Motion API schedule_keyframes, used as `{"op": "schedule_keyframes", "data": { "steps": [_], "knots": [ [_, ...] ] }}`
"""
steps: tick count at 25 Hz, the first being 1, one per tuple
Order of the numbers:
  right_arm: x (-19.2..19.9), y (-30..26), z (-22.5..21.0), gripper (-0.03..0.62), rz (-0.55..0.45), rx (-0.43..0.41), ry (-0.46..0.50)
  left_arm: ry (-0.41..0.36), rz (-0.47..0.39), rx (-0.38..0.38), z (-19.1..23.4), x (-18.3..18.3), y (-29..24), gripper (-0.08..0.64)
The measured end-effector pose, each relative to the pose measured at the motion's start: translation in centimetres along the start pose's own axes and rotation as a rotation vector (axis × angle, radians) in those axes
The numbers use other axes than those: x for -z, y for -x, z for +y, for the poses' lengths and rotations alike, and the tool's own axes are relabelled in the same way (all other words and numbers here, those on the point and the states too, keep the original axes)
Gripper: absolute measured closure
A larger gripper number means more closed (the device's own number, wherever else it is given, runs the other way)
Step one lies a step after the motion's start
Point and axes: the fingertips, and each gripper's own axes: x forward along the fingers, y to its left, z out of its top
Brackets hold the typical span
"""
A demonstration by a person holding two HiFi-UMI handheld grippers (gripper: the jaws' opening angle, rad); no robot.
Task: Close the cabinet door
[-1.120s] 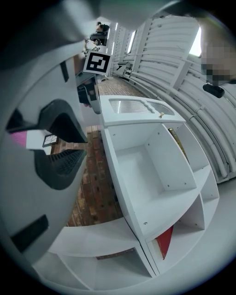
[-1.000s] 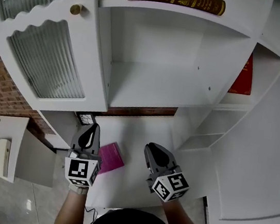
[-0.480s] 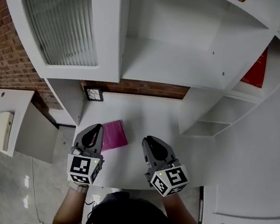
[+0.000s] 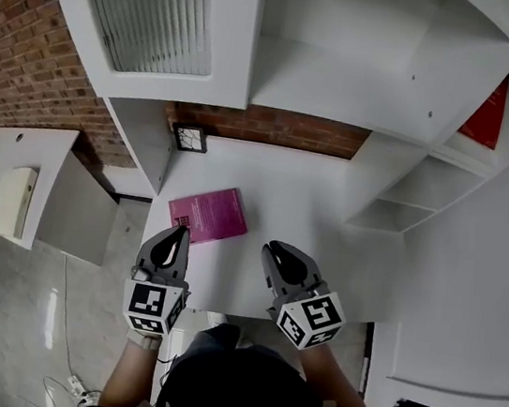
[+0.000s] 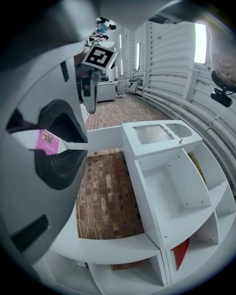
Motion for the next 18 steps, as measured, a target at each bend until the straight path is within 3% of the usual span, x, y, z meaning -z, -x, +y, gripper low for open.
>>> {"op": "schedule_keyframes", "data": {
  "steps": [9, 18],
  "knots": [
    [2.9, 0.3, 3.0, 0.537, 0.068, -0.051, 0.041, -0.020, 0.064, -0.007, 0.2, 3.2, 3.5, 0.551],
    [3.8, 0.4, 4.1, 0.537, 0.079, -0.064, 0.053, 0.007, 0.069, -0.007, 1.0, 4.4, 6.0, 0.551]
  ]
}}
